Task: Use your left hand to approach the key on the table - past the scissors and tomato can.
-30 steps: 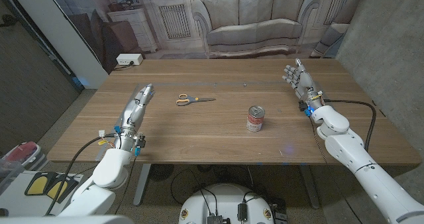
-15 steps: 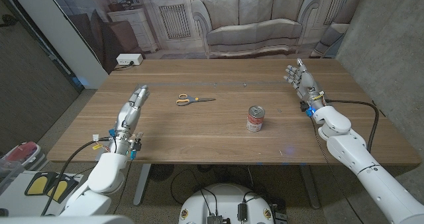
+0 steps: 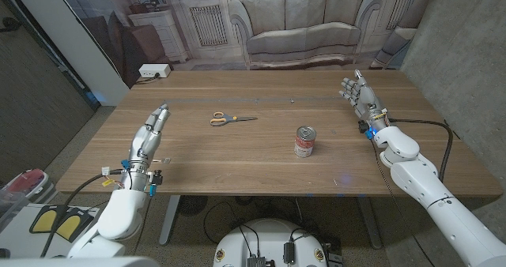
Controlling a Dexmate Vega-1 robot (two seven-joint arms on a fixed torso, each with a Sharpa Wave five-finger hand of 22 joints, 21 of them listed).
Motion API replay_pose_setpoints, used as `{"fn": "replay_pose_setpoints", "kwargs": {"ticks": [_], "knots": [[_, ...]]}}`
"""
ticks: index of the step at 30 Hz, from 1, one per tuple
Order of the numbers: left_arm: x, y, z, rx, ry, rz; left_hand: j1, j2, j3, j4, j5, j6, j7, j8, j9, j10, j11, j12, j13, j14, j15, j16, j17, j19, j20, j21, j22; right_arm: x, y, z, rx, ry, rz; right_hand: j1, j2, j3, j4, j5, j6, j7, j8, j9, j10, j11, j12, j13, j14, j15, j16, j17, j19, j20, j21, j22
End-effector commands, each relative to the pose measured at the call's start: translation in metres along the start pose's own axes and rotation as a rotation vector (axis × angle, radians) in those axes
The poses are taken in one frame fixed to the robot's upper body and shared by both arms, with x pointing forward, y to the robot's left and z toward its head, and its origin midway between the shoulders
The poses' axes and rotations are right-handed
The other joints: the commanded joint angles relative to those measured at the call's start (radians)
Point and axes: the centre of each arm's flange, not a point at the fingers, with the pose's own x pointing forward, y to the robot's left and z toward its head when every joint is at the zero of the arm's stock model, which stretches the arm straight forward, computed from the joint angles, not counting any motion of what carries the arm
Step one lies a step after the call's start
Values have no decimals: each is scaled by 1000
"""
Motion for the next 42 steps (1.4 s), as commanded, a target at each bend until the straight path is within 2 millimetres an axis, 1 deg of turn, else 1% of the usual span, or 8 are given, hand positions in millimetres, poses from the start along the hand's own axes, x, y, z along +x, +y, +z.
{"fn": "replay_pose_setpoints", "kwargs": {"ticks": [1,11,22,36,38,42], "knots": [[-13,9,8,113,11,55,5,8,-11,0,6,9,1,4,4,10,0,2,5,12,0,4,3,9,-32,5,3,-1,1,0,-2,1,-3,0,3,-2,-4,4,10,-5,4,3,8,-5,6,2,9,1,4,4,9,-11,0,5],[-17,14,13,184,18,88,10,9,-12,-2,8,20,0,5,4,22,-5,3,5,20,-4,4,3,13,-32,5,3,-2,-1,0,-1,0,-11,0,4,-3,-4,4,10,-4,4,3,9,-5,6,2,10,1,4,4,10,-11,-2,5],[-19,17,13,255,33,103,16,12,-14,-4,12,37,-5,8,4,33,-9,3,5,30,-7,4,3,21,-33,6,3,-4,0,-1,4,4,-14,0,4,-3,-4,4,10,-4,4,3,10,-4,5,2,11,2,4,4,12,-11,-3,5],[-19,37,13,291,34,97,22,14,-15,-6,15,45,-6,7,4,40,-10,2,5,39,-8,4,3,29,-30,6,3,-3,7,3,-17,13,-12,0,5,-4,-5,4,10,-4,3,3,11,-4,6,2,12,2,4,4,13,-11,-5,5],[-19,38,13,296,33,98,23,14,-15,-6,16,47,-7,7,4,42,-15,2,5,40,-7,4,3,30,-30,6,3,-2,8,5,-21,12,-11,0,5,-4,-5,4,10,-4,3,3,11,-3,6,2,12,1,4,4,13,-11,-5,5],[-17,41,13,316,31,98,24,15,-15,-6,16,49,-8,7,4,44,-10,2,5,41,-7,3,3,31,-29,6,3,-2,9,6,-26,12,-14,0,5,-4,-5,4,10,-4,3,3,11,-5,6,2,12,2,4,4,14,-11,-5,5]]}}
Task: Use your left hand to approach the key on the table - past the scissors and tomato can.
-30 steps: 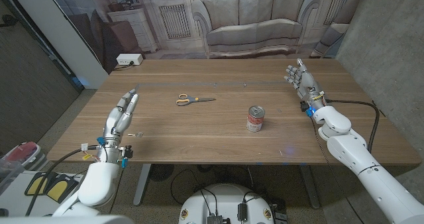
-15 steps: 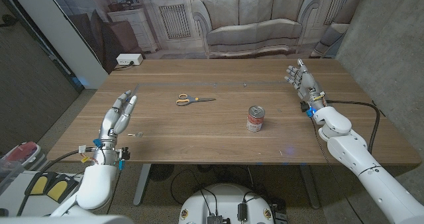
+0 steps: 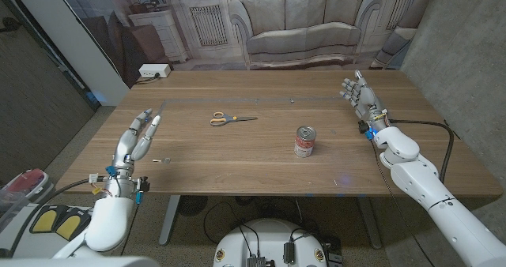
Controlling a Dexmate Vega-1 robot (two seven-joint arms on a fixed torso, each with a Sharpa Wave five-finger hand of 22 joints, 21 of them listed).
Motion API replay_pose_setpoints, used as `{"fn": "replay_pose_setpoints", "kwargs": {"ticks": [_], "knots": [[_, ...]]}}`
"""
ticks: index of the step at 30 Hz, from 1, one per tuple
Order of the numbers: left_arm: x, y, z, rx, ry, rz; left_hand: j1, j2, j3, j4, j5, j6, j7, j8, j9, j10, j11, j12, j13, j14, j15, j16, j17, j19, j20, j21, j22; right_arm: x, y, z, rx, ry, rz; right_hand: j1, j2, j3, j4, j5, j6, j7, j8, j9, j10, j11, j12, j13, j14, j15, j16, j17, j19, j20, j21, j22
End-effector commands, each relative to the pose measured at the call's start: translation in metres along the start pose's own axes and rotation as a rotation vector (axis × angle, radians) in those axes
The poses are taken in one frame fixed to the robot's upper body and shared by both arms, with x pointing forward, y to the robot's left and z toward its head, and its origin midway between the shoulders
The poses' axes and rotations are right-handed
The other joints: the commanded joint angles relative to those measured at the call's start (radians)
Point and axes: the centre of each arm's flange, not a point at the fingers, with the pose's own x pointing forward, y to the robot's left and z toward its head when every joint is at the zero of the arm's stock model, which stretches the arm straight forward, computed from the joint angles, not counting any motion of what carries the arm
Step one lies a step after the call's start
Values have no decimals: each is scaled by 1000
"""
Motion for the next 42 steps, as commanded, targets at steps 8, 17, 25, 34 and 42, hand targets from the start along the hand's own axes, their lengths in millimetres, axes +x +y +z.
{"fn": "replay_pose_setpoints", "kwargs": {"ticks": [8,17,25,34,42], "knots": [[8,13,-8,110,7,22,14,2,-8,1,9,20,-4,8,4,24,-4,2,5,18,-7,4,3,19,-31,8,3,0,6,6,-22,8,-6,0,6,-1,-1,4,10,-3,3,3,7,1,6,2,10,-2,4,4,9,-9,-6,5],[10,10,-8,227,16,37,19,3,-11,-1,12,38,-9,11,5,38,-7,3,5,27,-13,4,3,29,-32,9,3,1,8,6,-23,12,-7,0,6,-1,-2,4,9,-4,3,3,8,0,6,2,10,-3,4,4,10,-9,-7,5],[9,9,-3,333,14,65,23,4,-12,-2,16,50,-14,13,5,47,-9,4,6,36,-20,5,3,35,-34,10,3,1,8,5,-19,16,-12,0,6,-2,-2,4,10,-4,3,3,8,3,6,2,11,-1,4,4,10,-8,-8,5],[7,7,5,512,24,79,29,6,-13,-4,20,60,-18,12,5,58,-21,4,6,49,-27,6,3,44,-37,10,3,-2,8,5,-18,14,-18,0,7,-2,-3,4,11,-3,3,3,10,4,6,2,12,-1,4,4,11,-8,-10,5],[4,5,11,587,33,78,32,7,-14,-5,23,57,-20,9,5,57,-19,1,6,48,-30,3,3,43,-31,8,3,-8,4,6,-20,13,-31,0,8,-3,-3,4,12,-2,4,3,11,1,6,2,14,-1,5,4,12,-8,-10,5]]}}
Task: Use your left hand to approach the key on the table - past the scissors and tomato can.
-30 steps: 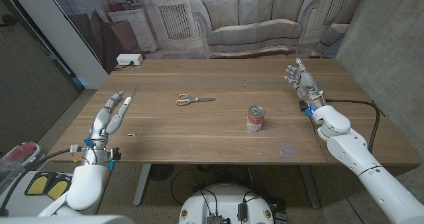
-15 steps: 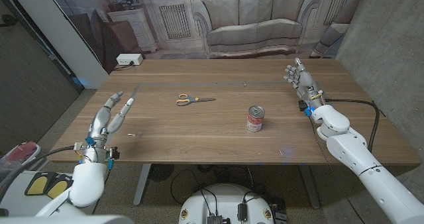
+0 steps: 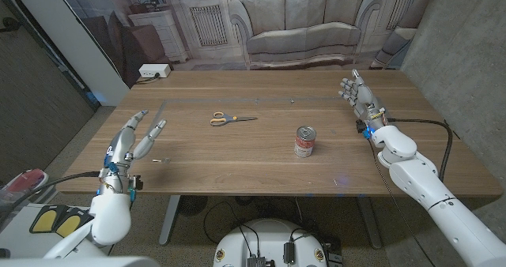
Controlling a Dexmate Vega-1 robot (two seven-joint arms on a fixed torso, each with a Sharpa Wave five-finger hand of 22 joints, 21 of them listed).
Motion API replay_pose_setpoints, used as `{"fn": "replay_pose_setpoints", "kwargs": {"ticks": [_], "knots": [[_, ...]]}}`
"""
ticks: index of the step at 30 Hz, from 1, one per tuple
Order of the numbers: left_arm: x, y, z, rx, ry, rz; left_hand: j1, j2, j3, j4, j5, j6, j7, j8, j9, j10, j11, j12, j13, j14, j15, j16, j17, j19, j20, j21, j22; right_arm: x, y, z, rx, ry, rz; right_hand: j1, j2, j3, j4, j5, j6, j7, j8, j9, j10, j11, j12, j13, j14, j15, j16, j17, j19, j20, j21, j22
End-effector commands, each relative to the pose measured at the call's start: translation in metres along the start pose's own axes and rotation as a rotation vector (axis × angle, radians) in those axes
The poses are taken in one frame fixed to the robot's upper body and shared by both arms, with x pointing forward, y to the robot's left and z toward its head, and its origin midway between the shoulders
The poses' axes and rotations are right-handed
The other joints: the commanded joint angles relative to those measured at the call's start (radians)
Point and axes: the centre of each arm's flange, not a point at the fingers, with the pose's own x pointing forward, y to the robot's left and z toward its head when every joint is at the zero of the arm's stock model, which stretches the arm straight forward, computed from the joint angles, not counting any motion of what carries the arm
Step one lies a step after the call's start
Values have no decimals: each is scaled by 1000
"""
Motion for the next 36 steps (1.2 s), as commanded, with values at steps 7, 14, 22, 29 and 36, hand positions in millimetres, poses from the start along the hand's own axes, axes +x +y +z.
{"fn": "replay_pose_setpoints", "kwargs": {"ticks": [7,14,22,29,36], "knots": [[-7,7,32,239,-29,18,9,7,-11,-1,12,6,-3,-1,5,4,-1,-2,6,8,-33,1,3,7,-29,-2,3,-9,-8,2,-3,-7,-23,4,4,-4,-3,4,13,-3,4,3,8,-2,6,2,13,-3,5,4,9,-11,-3,5],[-7,8,39,296,-34,28,11,9,-12,-2,15,9,-3,-2,5,4,-2,-4,6,7,-33,-1,3,17,-32,0,3,-12,-11,3,-3,-8,-24,3,4,-5,-4,4,14,-4,4,3,8,-4,6,2,12,-5,4,4,11,-12,-4,5],[-7,9,42,331,-31,28,15,11,-12,-3,17,9,-7,-4,5,3,-2,-7,6,4,-36,-3,3,18,-30,0,4,-13,-13,3,3,-7,-30,3,4,-5,-4,4,16,-6,5,3,14,-3,8,2,17,-8,6,4,16,-12,-3,5],[-10,8,40,354,-16,33,19,13,-12,-4,20,10,-13,-5,6,-3,-5,-10,6,2,-35,-5,3,18,-26,-1,4,-13,-13,5,0,-8,-32,4,4,-6,-5,4,18,-9,5,3,16,-5,8,2,19,-10,6,4,17,-12,-4,5],[-11,9,37,378,-2,28,23,15,-12,-5,23,14,-17,-5,6,4,-2,-9,6,3,-37,-6,3,18,-25,-3,4,-11,-12,6,-3,-6,-31,4,5,-6,-5,4,18,-11,5,3,17,-5,9,2,21,-10,6,4,18,-12,-5,6]]}}
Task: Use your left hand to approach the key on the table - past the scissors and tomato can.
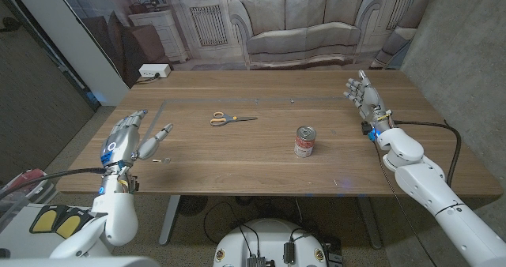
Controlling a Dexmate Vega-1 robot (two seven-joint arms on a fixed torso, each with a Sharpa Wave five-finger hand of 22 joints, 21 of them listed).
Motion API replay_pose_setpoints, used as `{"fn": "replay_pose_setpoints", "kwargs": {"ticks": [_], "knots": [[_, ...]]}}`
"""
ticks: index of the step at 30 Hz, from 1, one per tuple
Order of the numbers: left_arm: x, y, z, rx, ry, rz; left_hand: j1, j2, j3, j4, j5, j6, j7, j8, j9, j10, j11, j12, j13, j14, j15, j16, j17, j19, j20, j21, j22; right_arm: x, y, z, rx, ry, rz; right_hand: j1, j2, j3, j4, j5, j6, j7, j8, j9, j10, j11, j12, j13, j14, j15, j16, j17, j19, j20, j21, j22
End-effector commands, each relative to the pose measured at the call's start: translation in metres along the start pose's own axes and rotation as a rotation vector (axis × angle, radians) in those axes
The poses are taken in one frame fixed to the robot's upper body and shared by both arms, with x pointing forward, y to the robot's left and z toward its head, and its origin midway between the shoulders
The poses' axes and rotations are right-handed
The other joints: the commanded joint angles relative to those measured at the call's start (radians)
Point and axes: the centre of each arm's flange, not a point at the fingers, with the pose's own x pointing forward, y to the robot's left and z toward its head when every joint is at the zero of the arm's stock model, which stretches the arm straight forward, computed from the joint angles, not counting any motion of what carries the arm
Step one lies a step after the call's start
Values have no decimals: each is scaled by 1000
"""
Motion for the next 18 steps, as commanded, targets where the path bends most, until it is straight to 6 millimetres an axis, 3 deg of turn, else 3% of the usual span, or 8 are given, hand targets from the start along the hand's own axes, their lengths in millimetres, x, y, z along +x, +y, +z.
{"fn": "replay_pose_setpoints", "kwargs": {"ticks": [1,18], "knots": [[-2,0,-2,59,14,-4,10,2,-8,-1,5,5,-8,-6,6,9,-2,-2,1,4,-37,2,3,7,-25,-3,4,1,0,1,-4,5,-3,4,5,-2,-1,4,7,0,5,3,12,1,5,2,11,0,6,4,7,-9,-5,6],[4,-6,-9,126,46,-39,16,5,-10,-2,11,21,-11,-4,7,17,-12,-3,2,12,-40,3,4,9,-26,-4,5,-1,-2,-3,1,10,-9,4,6,-3,-2,4,8,-1,5,4,13,2,4,2,12,-1,6,4,9,-8,-6,6]]}}
